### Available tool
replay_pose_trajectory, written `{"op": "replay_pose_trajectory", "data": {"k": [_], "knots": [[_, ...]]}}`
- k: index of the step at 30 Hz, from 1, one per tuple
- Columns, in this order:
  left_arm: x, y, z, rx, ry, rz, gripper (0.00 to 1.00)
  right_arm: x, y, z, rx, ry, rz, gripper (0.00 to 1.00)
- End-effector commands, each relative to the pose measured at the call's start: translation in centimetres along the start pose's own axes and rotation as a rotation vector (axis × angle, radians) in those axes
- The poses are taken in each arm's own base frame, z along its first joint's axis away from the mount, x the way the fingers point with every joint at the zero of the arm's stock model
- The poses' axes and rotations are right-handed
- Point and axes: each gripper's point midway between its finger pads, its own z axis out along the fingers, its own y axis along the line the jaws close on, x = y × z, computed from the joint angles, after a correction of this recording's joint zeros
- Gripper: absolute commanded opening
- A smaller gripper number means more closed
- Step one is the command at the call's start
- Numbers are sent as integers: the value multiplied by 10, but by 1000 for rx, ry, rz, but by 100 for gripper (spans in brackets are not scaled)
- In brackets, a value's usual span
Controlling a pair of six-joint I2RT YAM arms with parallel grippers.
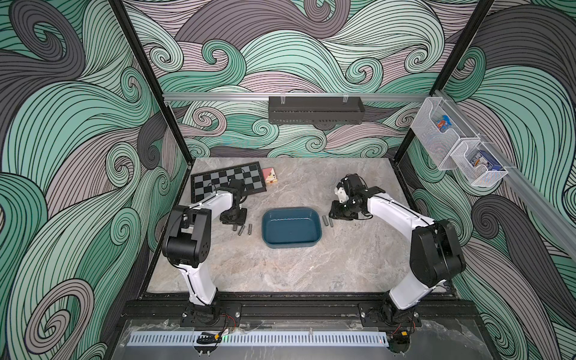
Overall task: Take out the socket from the storage box
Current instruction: Place the socket head at the center of the board, then reset both arms
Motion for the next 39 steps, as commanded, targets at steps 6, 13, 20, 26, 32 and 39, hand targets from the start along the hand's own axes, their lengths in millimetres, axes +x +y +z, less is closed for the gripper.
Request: {"op": "replay_pose_trajectory", "data": {"k": [6, 13, 20, 26, 32, 39], "knots": [[-19, 2, -63, 66, -176, -54, 52, -2, -2, -12, -1, -33, -1, 39], [-33, 3, -111, 119, -352, -92, 56, -4, -2, -13, -1, -39, 3, 39], [-55, 28, -181, 84, -746, -199, 72, -19, -9, -24, 41, -122, 13, 46], [-49, 54, -197, -7, -1061, -300, 99, -48, -28, -48, 148, -333, 13, 79], [-48, 71, -181, -101, -1132, -326, 99, -73, -49, -64, 249, -621, -65, 95], [-58, 77, -127, -114, -1072, -313, 99, -66, -95, -79, 420, -873, -77, 98]]}}
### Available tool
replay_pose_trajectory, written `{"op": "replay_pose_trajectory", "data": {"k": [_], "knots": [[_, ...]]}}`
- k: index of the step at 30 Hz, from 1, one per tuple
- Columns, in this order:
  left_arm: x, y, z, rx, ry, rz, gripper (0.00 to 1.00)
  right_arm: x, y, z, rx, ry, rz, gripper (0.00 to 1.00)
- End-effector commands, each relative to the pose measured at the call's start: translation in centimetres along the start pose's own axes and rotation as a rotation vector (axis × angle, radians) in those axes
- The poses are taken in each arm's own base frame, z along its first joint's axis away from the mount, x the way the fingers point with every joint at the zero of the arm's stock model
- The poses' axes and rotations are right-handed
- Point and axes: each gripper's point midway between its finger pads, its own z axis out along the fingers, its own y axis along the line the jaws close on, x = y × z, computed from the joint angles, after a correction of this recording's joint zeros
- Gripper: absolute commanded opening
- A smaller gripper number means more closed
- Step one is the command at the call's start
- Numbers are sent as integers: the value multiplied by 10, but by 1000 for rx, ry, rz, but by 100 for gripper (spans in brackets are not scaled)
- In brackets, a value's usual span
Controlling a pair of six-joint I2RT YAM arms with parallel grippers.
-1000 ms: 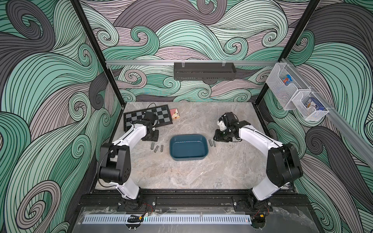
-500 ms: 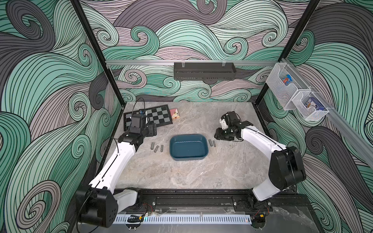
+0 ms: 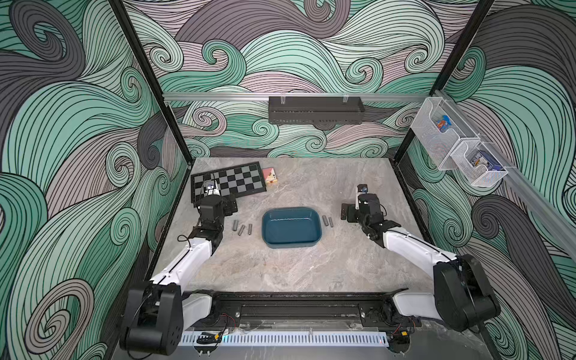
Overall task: Take out the socket from the storage box
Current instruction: Reset both arms
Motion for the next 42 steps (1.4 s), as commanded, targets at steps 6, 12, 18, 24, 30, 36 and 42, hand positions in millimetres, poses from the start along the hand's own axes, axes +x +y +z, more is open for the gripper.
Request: {"op": "replay_pose_trajectory", "data": {"k": [6, 12, 18, 24, 30, 36, 42], "knots": [[0, 2, 27, 44, -102, -22, 99, -56, -49, 0, 183, -270, 7, 98], [-4, -10, 32, 161, -123, -11, 99, -31, -65, 4, 191, -245, 29, 97], [5, -9, 21, 170, -109, -24, 99, -26, -51, -1, 117, -381, -35, 92], [10, -7, 13, 160, -123, -19, 99, -15, -40, 0, 59, -500, -69, 98], [31, -14, 10, 149, -57, 42, 99, -9, -29, 11, -9, -460, -104, 98], [48, -47, 12, 164, -62, 189, 99, -12, -31, 22, -18, -412, -94, 98], [62, -27, 30, 161, -50, 98, 99, -12, -36, 24, -12, -396, -68, 98]]}}
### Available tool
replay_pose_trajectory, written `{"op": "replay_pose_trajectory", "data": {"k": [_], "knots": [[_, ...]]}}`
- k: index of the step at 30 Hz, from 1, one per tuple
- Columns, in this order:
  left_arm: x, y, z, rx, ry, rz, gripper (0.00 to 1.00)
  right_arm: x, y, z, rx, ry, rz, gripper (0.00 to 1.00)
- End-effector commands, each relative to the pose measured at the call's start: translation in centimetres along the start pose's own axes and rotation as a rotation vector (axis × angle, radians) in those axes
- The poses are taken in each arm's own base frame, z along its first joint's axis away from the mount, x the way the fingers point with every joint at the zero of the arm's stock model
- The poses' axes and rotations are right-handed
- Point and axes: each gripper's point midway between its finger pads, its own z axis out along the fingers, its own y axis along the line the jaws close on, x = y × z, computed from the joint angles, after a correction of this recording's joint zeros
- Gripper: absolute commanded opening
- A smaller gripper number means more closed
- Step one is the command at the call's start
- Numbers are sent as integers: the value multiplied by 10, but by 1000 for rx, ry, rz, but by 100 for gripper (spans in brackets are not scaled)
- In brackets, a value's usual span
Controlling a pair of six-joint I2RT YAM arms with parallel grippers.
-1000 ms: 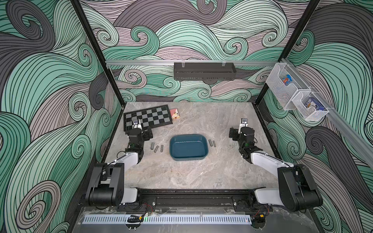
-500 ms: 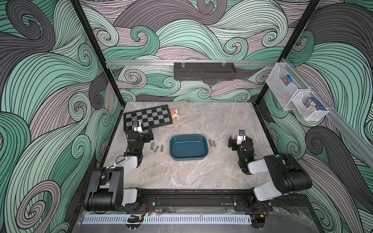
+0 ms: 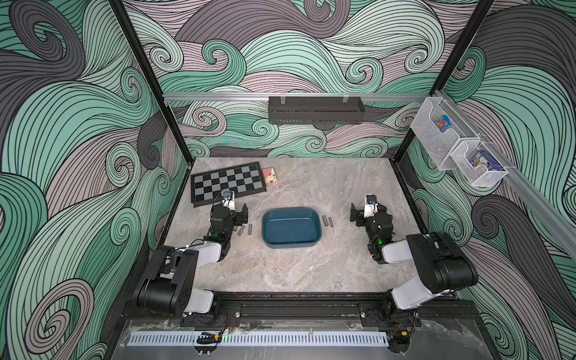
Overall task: Take out the socket from the storage box
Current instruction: Reset both arms
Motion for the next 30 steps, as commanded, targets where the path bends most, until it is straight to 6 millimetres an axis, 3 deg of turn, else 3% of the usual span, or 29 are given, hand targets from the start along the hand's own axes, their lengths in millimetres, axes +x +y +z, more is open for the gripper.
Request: {"op": "replay_pose_trajectory", "data": {"k": [1, 3, 6, 10, 30], "knots": [[11, 17, 9, -13, -17, -69, 99, -3, -1, -1, -11, -7, 22, 98], [8, 18, 10, 4, -85, -69, 99, -3, -1, -1, -8, -8, 22, 98], [11, 23, 9, -4, -34, -94, 99, -3, -4, 3, 6, 10, 26, 98], [13, 26, 24, -11, 13, -92, 99, 0, -5, 7, -5, 41, 41, 98], [12, 24, 22, -25, 4, -80, 99, 0, -10, 8, -40, 48, 89, 98]]}}
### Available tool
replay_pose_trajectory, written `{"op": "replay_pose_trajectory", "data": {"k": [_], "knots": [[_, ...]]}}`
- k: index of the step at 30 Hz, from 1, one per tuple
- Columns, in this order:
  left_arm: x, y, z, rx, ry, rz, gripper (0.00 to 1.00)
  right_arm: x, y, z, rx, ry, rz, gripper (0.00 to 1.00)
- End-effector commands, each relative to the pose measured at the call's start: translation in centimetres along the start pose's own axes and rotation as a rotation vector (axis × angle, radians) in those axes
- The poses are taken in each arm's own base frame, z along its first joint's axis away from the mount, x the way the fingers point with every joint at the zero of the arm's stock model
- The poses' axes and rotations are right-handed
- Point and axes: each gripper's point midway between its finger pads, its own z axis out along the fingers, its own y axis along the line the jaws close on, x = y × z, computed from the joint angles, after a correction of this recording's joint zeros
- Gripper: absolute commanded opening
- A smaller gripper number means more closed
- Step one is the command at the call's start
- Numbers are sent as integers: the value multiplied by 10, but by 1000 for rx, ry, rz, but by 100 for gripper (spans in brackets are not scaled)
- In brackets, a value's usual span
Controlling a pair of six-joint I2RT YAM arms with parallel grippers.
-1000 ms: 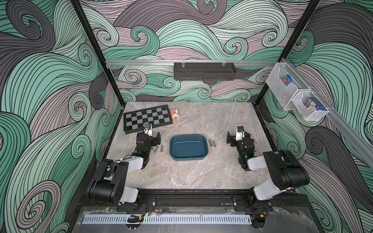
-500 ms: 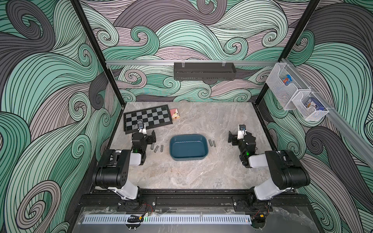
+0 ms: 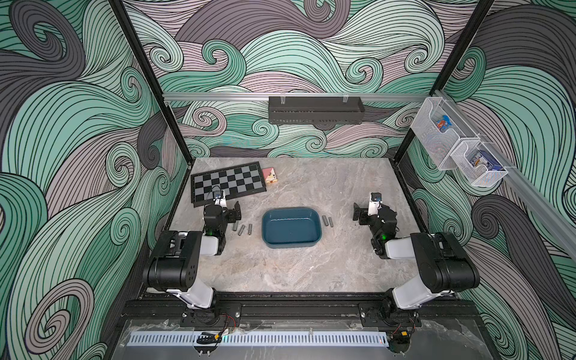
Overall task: Take out the socket from the storage box
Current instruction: Reset both arms
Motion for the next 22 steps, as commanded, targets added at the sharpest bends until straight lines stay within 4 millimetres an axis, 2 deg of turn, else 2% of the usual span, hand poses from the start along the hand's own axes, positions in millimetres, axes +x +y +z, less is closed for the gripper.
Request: {"op": "replay_pose_trajectory", "data": {"k": [1, 14, 17, 22], "knots": [[1, 0, 0, -6, 2, 2, 99, -9, 2, -2, -11, -23, 7, 98], [2, 0, 0, -6, 5, 2, 99, -8, 2, -1, -11, -19, 6, 98], [2, -1, 0, -6, 4, 2, 98, -7, 11, 2, -59, -1, -17, 98], [2, -1, 0, -6, 4, 1, 99, -9, 12, 0, -67, -12, -15, 98]]}}
